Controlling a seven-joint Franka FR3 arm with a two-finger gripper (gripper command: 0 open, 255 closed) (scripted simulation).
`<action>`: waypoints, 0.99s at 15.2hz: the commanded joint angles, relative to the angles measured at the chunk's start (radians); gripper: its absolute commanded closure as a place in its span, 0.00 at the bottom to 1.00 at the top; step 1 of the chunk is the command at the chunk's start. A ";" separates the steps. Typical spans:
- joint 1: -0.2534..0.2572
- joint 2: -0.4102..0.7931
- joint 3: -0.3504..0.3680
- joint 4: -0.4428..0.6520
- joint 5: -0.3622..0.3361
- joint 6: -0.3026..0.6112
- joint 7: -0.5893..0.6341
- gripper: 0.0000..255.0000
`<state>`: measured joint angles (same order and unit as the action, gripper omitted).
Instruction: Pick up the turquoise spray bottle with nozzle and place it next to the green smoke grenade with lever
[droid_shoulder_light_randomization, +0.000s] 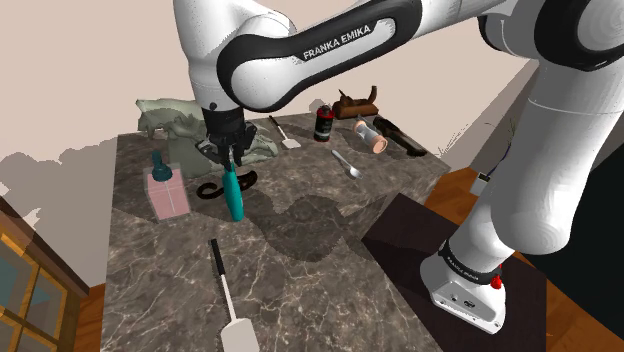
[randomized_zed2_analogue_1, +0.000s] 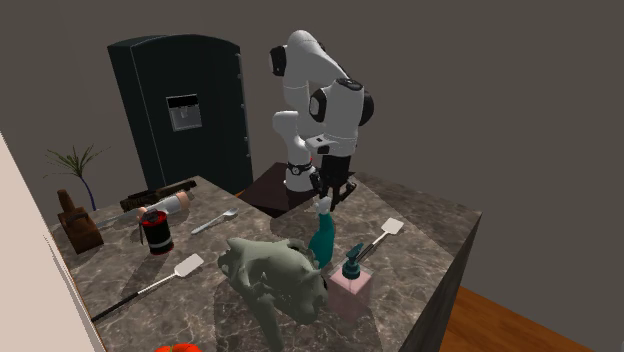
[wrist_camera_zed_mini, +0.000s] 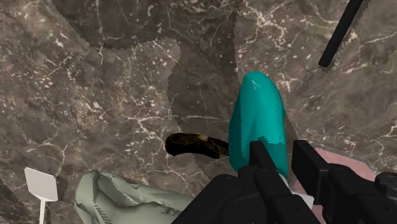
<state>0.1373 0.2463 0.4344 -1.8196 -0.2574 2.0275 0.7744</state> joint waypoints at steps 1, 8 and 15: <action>0.000 0.000 0.000 0.000 0.000 0.000 0.000 1.00; -0.002 -0.028 0.005 0.060 0.020 -0.083 -0.021 1.00; -0.001 -0.045 0.009 0.132 0.034 -0.169 -0.039 1.00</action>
<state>0.1348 0.2026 0.4427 -1.7005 -0.2244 1.8726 0.7361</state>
